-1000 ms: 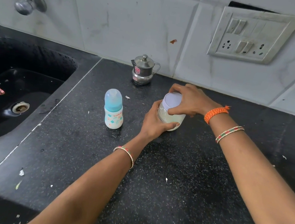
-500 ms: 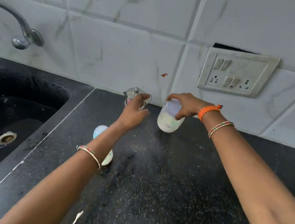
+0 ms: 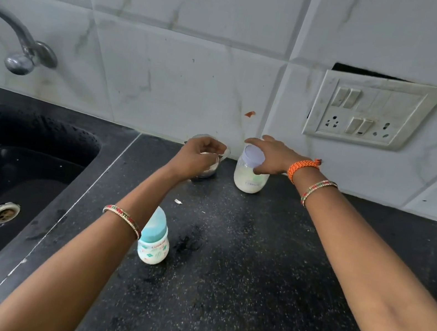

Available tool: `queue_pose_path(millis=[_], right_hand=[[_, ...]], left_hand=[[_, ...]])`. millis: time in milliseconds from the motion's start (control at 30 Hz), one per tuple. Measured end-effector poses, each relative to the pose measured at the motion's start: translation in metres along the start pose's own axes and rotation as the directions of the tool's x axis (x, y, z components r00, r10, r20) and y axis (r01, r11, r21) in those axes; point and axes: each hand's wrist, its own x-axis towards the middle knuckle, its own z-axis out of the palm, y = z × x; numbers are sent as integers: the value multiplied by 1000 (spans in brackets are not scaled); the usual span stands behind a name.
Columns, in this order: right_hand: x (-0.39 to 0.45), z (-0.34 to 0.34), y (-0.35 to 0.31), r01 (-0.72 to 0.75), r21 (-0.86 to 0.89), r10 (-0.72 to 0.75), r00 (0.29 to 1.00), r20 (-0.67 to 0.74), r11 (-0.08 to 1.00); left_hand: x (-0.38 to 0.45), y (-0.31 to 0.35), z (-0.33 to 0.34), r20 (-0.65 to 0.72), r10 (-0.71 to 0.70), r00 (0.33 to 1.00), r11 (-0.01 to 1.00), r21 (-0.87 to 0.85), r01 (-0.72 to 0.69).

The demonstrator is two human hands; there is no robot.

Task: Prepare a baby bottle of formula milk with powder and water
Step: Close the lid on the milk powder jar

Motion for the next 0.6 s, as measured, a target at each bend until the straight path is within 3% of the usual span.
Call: queue_pose_path(millis=[133, 233, 300, 367, 400, 500, 600], right_hand=[[-38, 13, -20, -17, 65, 32, 972, -234, 998], [-75, 36, -41, 70, 228, -14, 971, -240, 971], [-98, 59, -60, 118, 354, -59, 983, -173, 928], [-115, 83, -82, 143, 492, -99, 989, -114, 859], [-122, 97, -95, 149, 561, -112, 989, -99, 814], [-136, 138, -129, 173, 721, -76, 983, -165, 671], [-142, 172, -151, 144, 797, 25, 980, -195, 587]], left_hand=[[-31, 1, -19, -109, 23, 994, 990, -136, -38], [-69, -4, -34, -282, 65, 957, 962, -238, -136], [-95, -16, -43, -487, 55, 871, 960, -215, -181], [-113, -40, -52, -638, -32, 770, 978, -180, -108], [-122, -56, -54, -647, -111, 754, 980, -197, -24], [-141, -98, -53, -493, -345, 799, 930, -292, 222], [-159, -111, -38, -420, -374, 827, 918, -291, 268]])
